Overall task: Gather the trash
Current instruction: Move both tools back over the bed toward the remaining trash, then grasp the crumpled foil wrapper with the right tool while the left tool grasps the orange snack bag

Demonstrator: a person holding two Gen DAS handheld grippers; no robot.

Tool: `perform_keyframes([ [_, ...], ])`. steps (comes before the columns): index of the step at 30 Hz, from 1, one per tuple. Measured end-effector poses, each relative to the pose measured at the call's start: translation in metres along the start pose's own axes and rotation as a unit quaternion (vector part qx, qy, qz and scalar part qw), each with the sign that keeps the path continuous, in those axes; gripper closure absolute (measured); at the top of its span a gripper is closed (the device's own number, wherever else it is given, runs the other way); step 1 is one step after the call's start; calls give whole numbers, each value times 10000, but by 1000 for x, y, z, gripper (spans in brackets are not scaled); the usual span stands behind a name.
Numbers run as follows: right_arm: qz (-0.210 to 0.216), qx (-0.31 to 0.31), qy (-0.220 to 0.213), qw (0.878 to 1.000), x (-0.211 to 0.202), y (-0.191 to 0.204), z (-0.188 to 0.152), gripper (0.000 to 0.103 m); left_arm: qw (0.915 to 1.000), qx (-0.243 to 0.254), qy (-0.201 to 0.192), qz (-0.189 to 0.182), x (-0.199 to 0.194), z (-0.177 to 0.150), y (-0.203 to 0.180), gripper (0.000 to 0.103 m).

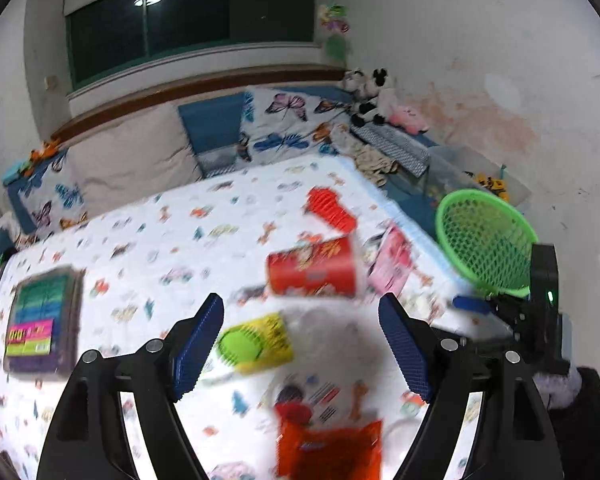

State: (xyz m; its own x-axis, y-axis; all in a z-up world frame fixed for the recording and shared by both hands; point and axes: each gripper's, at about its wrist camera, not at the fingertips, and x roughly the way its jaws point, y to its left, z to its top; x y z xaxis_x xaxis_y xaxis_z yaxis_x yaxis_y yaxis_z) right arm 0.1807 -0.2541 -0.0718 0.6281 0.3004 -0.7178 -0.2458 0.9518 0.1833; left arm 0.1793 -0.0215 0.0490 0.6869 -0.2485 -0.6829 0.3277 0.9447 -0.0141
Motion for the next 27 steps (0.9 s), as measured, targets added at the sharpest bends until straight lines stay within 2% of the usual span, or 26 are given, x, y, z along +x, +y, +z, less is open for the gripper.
perform_keyframes([
  [5, -97, 19, 78, 9999, 17, 3, 3, 33, 9994, -217, 263, 35, -1, -32, 22, 26],
  [6, -147, 29, 65, 9999, 18, 2, 4, 37, 9992, -235, 318, 29, 0, -38, 24, 26],
  [12, -219, 123, 74, 9997, 23, -2, 6, 47, 9967, -163, 756, -226, 6, -80, 21, 26],
  [19, -207, 202, -24, 9996, 15, -5, 0, 50, 9908, -414, 1211, -429, 25, -115, 26, 30],
  [24, -146, 346, -174, 9991, -1, -6, -1, 50, 9860, -729, 1287, -766, 34, -127, 30, 38],
  [27, -133, 398, -275, 9987, -11, -6, -2, 50, 9860, -687, 1234, -886, 35, -128, 26, 41],
])
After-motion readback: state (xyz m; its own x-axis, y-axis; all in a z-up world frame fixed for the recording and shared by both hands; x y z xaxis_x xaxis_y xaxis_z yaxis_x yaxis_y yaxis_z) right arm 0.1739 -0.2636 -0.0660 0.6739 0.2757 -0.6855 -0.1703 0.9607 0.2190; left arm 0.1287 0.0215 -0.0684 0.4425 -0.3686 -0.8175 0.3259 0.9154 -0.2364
